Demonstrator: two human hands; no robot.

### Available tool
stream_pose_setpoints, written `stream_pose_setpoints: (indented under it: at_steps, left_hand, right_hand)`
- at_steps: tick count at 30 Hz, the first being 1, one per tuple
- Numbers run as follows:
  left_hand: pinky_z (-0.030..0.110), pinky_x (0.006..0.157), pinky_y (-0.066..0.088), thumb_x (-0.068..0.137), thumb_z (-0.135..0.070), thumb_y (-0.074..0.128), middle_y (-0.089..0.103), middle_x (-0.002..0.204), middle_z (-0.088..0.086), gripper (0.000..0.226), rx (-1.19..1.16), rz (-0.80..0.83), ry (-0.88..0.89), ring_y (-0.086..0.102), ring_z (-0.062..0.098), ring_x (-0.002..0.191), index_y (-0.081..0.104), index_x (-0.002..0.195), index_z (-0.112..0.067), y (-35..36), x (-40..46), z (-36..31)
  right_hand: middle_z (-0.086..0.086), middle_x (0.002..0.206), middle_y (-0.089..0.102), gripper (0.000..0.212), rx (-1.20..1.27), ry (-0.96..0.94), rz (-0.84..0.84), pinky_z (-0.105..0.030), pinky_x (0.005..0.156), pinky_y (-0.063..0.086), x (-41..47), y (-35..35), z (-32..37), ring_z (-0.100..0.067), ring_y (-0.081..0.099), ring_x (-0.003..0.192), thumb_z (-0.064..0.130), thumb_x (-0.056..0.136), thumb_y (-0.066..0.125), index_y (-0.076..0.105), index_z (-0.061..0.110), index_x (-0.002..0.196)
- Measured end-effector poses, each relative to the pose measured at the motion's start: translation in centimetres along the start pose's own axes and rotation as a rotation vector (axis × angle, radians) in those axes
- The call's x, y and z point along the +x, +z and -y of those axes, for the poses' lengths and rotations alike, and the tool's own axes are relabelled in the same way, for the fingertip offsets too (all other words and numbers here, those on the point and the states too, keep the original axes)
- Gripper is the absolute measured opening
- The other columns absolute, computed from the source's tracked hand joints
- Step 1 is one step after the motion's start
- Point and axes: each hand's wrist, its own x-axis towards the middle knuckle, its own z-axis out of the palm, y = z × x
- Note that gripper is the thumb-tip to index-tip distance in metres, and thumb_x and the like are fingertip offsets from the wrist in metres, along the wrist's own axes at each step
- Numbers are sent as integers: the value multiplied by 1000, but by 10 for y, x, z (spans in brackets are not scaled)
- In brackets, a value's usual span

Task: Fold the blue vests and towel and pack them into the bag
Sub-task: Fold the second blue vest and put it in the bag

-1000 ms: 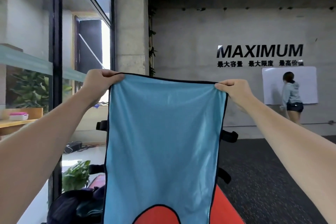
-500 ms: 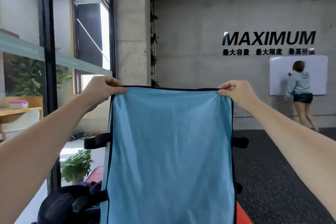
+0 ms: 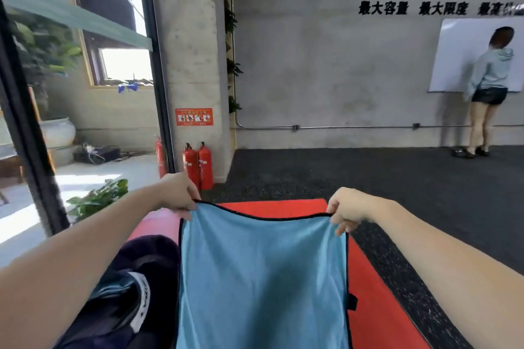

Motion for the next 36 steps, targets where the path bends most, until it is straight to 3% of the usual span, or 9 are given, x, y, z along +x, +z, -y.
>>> stream_pose_setpoints:
  at_steps: [4,9,12,16,20,24,28,31,36]
  left_hand:
    - [26,66,60,81,-10,79,74,66,8,4,-89,-73,-35,75,21,65,76,80,-7,35,35,12]
    - [29,78,54,84,-23,77,72,72,-2,20,4,-355,-11,65,15,72,71,66,-19,33,79,6]
    - [31,86,48,88,-17,71,66,84,0,9,-54,-506,63,59,20,85,72,79,-18,2,94,-17]
    - [27,78,43,87,-17,70,69,86,0,10,-144,-719,200,65,23,90,77,92,-13,-69,89,-59]
    - [22,82,36,92,-21,67,70,94,1,19,-128,-926,311,56,13,89,77,105,-14,-134,40,-100]
    - [23,83,37,91,-21,69,73,100,5,19,-112,-981,370,60,19,93,77,106,-12,-154,-18,-107]
    - [28,82,45,87,-19,73,71,90,-2,9,-147,-893,352,63,19,89,77,94,-18,-123,-68,-77]
    - [36,88,52,83,-10,73,75,89,2,16,-247,-774,310,69,23,90,73,83,-26,-57,-96,-35]
    - [28,80,45,75,6,69,71,85,-4,31,-142,-643,235,66,20,87,73,79,-25,96,-150,35]
  right_hand:
    - [-25,90,74,14,191,9,-31,-40,76,63,50,35,-26,-34,76,84,-7,90,63,64,2,102]
    - [-20,84,72,9,273,-28,-300,-42,75,63,94,22,-26,-26,73,68,-4,89,66,65,-1,98]
    - [-14,87,73,10,178,-150,-556,-37,80,57,102,-17,-4,-27,71,81,4,86,70,69,7,95]
    - [-7,96,64,13,177,-359,-884,-23,73,36,74,-84,39,-19,55,86,11,96,63,65,5,107]
    - [-1,98,60,11,235,-469,-1045,-16,68,30,25,-136,74,-17,52,88,13,101,56,61,8,108]
    - [2,100,61,11,215,-501,-1054,-15,74,32,-30,-146,84,-13,53,89,15,99,59,63,10,107]
    - [5,94,63,7,191,-500,-973,-11,70,33,-81,-108,68,-10,56,85,17,95,66,66,15,102]
    - [6,87,65,6,195,-500,-850,-4,67,37,-108,-42,31,-6,57,77,12,91,70,67,14,95]
    - [13,79,68,27,150,-385,-547,-7,66,40,-135,96,-60,10,61,73,2,83,76,66,27,77]
